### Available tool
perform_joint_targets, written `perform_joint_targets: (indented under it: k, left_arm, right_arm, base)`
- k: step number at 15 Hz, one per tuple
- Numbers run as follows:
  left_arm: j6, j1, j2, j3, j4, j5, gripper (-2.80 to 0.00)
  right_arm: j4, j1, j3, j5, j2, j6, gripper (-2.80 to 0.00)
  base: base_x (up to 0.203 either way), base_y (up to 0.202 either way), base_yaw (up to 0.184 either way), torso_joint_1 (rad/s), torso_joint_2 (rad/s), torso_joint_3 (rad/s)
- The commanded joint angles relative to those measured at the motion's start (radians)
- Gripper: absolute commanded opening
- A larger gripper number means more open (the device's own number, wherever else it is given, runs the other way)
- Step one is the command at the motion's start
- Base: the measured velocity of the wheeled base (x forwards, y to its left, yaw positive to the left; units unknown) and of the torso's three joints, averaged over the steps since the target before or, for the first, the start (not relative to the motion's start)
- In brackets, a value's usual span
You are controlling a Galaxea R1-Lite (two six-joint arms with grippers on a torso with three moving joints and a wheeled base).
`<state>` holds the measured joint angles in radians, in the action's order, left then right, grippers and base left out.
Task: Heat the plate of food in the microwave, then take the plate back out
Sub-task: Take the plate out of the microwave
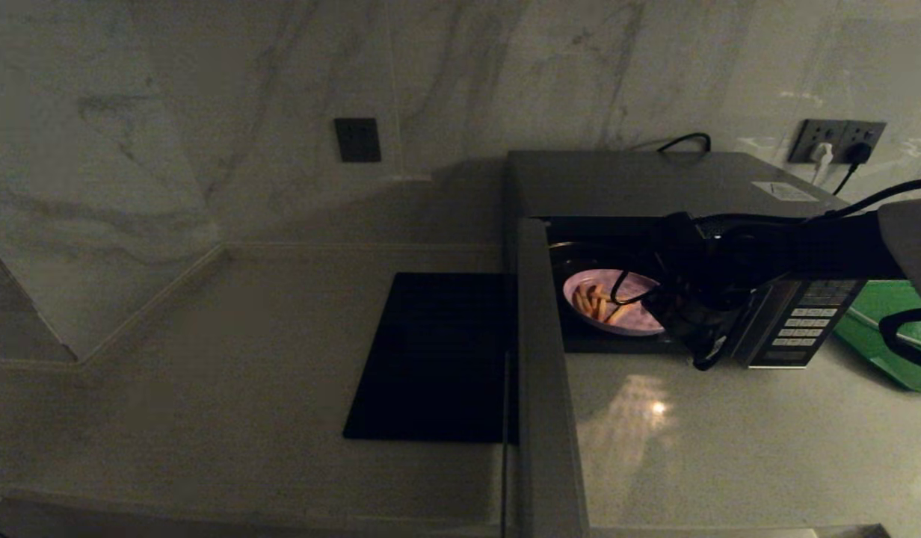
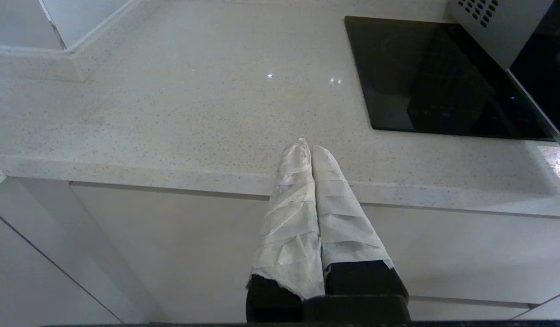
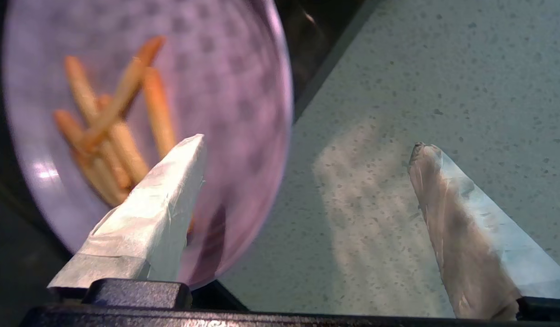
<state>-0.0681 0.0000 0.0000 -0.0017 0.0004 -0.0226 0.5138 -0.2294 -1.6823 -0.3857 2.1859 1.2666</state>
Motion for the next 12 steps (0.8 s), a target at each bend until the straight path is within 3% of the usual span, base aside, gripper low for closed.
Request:
perform_joint_targets:
  k: [1, 12]
  left_arm:
    - [-0.001, 0.0, 0.0, 0.0, 0.0, 0.0, -2.8]
    - [-0.001, 0.0, 0.0, 0.0, 0.0, 0.0, -2.8]
  right_arm:
    - [0.0, -0.001, 0.018, -0.002, 0.009, 0.007, 0.0]
    - [-0.001, 0.001, 0.029, -0.002, 0.015, 0.007, 0.0]
  base:
    - [0.0, 0.0, 0.0, 0.0, 0.0, 0.0]
    - [0.0, 0.0, 0.0, 0.0, 0.0, 0.0]
